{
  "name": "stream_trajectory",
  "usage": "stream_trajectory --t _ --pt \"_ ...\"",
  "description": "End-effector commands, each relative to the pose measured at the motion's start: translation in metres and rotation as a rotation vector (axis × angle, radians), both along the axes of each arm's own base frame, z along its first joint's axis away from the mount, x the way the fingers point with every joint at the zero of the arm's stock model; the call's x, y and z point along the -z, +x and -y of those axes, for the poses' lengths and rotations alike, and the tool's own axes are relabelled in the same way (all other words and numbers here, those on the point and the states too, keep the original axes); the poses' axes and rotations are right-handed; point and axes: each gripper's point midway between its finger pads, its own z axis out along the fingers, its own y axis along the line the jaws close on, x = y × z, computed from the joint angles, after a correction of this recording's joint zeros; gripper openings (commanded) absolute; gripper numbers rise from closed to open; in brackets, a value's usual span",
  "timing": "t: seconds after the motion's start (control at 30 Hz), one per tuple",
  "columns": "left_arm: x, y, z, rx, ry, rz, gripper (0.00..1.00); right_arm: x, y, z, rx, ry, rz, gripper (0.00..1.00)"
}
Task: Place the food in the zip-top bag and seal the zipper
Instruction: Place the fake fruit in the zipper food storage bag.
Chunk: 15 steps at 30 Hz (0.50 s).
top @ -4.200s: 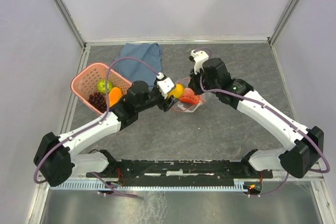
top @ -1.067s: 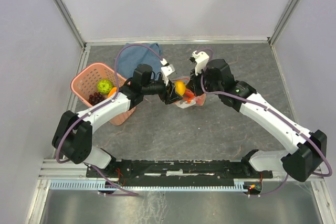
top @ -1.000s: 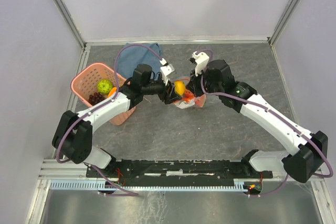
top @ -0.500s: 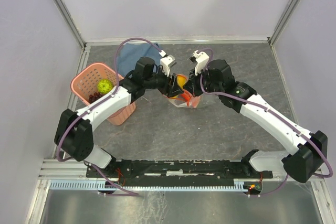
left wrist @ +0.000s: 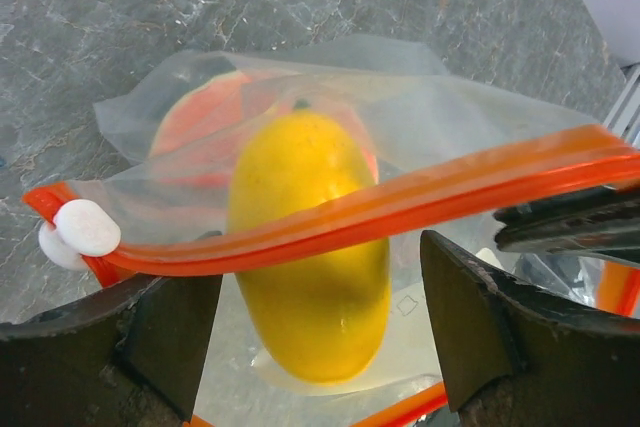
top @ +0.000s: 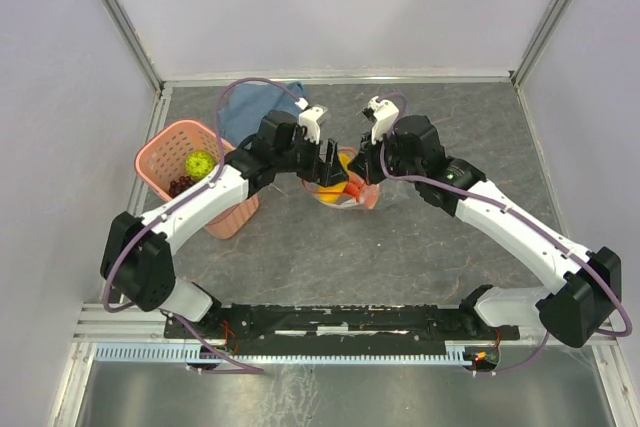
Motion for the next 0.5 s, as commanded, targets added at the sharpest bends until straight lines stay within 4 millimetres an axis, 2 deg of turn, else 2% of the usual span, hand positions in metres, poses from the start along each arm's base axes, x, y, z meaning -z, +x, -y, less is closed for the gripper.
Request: stream_trajectory --t 0.0,0.2,0.47 --pt "-0.044 0.001 -0.003 -0.078 -0.078 0.03 0.85 -0.012 0.008 -0.003 0.029 0.042 0.045 0.02" --pt "-0.053 -0.009 -0.022 -0.164 -0.052 -0.002 0.85 -0.008 0.012 0.003 0.061 0.035 0.041 0.02" --pt "-0.059 -0.023 -0.06 -0.343 -0.009 -0.03 0.85 -0.006 0.017 0.004 0.088 0.045 0.028 0.02"
